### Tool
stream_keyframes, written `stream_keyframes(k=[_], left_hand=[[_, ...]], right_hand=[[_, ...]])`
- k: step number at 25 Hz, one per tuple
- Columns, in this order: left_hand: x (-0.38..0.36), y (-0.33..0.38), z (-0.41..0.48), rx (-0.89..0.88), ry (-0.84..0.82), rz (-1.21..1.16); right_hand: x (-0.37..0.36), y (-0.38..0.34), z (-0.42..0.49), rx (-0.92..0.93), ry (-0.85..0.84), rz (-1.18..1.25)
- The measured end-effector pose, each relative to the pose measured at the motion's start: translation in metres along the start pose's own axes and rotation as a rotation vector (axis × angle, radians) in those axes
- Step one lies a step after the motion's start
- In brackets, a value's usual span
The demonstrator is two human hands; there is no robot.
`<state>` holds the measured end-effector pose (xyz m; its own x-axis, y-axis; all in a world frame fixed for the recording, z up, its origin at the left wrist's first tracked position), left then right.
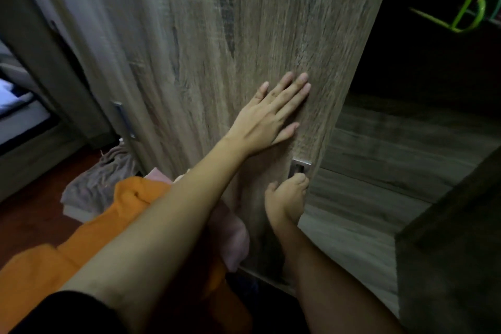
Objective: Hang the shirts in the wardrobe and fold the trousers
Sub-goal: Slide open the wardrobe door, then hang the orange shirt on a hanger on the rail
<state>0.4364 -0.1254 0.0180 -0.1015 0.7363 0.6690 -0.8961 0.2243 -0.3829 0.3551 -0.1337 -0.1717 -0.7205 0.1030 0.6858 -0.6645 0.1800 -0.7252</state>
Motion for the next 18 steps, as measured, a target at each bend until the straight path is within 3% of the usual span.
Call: stream_keyframes(k=[3,5,9,14,18], left_hand=[[0.015,-0.015,-0.059,0.227,-0.186,-0.070],[0.021,-0.033,-0.118,0.423,-0.334,-0.095],[0.065,-0.075,-0.240,0.870,-0.445,-0.135],[0.093,-0.106,-0.382,1.425,-0.643,-0.145],[0.083,-0.112,-0.423,1.564,-0.712,-0.160]], right_hand=[[0.014,0.000,-0.016,0.173,0.107,0.032],[0.007,-0.020,-0.037,0.387,0.084,0.167],[-0.028,-0.108,-0.083,0.716,-0.263,0.276],[-0.094,-0.184,-0.147,0.899,-0.643,-0.026],[-0.142,-0.187,-0.187,0.905,-0.758,-0.374]])
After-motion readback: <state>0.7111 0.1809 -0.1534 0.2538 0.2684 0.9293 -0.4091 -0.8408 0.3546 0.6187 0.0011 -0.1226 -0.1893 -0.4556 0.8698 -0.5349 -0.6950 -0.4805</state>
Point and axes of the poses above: each hand's wrist, its own z-axis towards the middle knuckle, its own x-axis out of the back of the hand, y = z × x, the point moved 10 cm from there along z, towards the middle knuckle, and after that the axes turned 7 degrees about -y, right-handed, at the moved point
